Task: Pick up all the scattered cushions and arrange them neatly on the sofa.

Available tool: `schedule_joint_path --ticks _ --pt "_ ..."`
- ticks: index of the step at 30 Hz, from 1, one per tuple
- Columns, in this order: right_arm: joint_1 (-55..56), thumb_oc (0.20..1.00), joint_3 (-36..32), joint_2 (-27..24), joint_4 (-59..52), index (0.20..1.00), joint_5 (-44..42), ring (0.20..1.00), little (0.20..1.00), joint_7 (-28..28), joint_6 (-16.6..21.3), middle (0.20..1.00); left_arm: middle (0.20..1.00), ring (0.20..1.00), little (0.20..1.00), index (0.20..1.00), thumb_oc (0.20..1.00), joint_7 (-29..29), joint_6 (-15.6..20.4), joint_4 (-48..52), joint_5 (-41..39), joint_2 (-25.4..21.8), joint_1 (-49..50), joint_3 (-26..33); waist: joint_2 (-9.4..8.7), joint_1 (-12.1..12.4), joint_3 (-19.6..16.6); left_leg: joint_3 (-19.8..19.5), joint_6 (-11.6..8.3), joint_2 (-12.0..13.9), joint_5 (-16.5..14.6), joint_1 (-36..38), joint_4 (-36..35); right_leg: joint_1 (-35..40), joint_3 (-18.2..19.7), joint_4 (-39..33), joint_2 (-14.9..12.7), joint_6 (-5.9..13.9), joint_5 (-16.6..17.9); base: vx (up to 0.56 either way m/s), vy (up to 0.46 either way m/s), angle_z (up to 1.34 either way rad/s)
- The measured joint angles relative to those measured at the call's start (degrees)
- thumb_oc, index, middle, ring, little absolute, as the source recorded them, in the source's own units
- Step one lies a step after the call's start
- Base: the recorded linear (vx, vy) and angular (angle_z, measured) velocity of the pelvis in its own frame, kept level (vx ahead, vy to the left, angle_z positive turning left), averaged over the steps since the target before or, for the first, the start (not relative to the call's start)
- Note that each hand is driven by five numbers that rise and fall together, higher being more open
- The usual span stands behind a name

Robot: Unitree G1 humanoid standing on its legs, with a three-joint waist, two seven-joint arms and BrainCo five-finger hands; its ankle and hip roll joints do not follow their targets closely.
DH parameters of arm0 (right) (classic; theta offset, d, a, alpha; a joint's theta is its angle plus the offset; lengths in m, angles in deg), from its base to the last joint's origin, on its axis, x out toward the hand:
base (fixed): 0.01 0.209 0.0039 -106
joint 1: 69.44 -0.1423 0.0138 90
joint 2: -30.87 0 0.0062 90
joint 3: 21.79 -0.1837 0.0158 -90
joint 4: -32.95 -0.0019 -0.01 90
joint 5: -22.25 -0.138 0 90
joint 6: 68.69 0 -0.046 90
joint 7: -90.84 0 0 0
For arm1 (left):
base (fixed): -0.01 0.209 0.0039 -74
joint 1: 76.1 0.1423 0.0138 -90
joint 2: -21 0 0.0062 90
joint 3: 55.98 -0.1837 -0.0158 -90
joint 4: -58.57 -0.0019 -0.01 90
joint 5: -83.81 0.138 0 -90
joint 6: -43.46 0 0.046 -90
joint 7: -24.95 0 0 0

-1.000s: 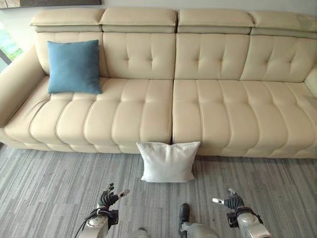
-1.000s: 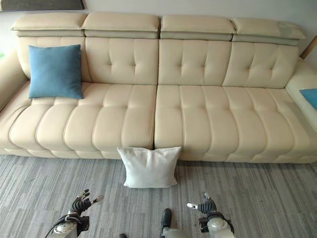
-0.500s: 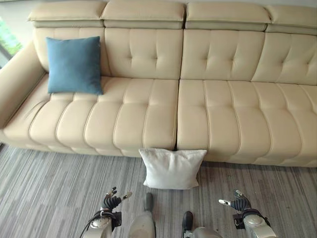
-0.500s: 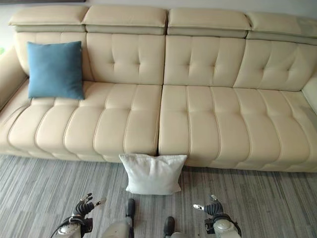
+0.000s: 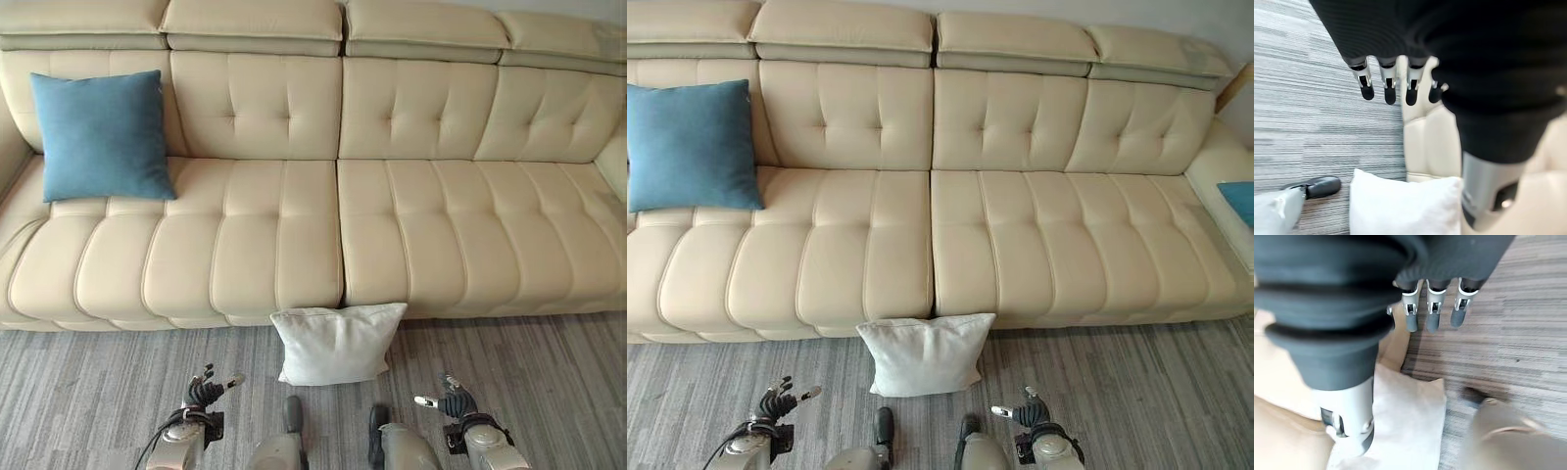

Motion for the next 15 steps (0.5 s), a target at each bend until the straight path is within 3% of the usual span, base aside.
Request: schedule_joint_path --ticks 2,6,10,15 --pt "0.0 1.0 0.0 0.0 0.8 1.0 0.0 1.0 1.0 0.0 0.0 1.0 1.0 1.0 1.0 1.0 1.0 -0.1 0.2 -0.8 0.0 1.1 0.5 -0.2 -0.12 0.0 -0.1 -0.2 -0.74 0.4 -0.1 -0.1 0.0 0.6 -0.4 -1.5 0.3 -0.56 3.4 0.07 -0.108 0.07" --pt "-0.3 1.0 0.6 -0.2 1.9 1.0 0.0 1.0 1.0 -0.2 0.0 1.0 1.0 1.0 1.0 1.0 1.0 0.2 0.1 -4.0 -0.1 4.0 0.3 -0.6 1.66 -0.2 -0.1 -1.8 -3.14 3.1 0.2 -1.1 0.0 3.8 -2.2 -9.5 3.6 -3.33 10.1 0.03 -0.057 0.11" --pt "-1.7 1.0 2.2 -1.3 2.3 1.0 0.5 1.0 1.0 -0.9 0.1 1.0 1.0 1.0 1.0 1.0 1.0 0.6 0.4 -5.6 -0.1 4.4 -2.1 -0.6 2.87 -0.2 0.4 -2.4 -5.05 5.5 1.2 -1.9 0.0 3.8 -4.1 -9.8 6.0 -4.21 10.0 0.02 -0.034 0.15" --pt "-10.2 1.0 4.2 -1.4 12.1 1.0 1.1 1.0 1.0 -2.9 0.4 1.0 1.0 1.0 1.0 1.0 1.0 2.0 1.5 -11.6 -0.4 4.6 -9.8 -1.7 3.96 0.1 2.2 -3.6 -6.26 5.8 2.5 -6.5 0.6 -0.3 -5.2 -9.4 6.3 -4.99 10.6 -0.09 -0.036 0.11"
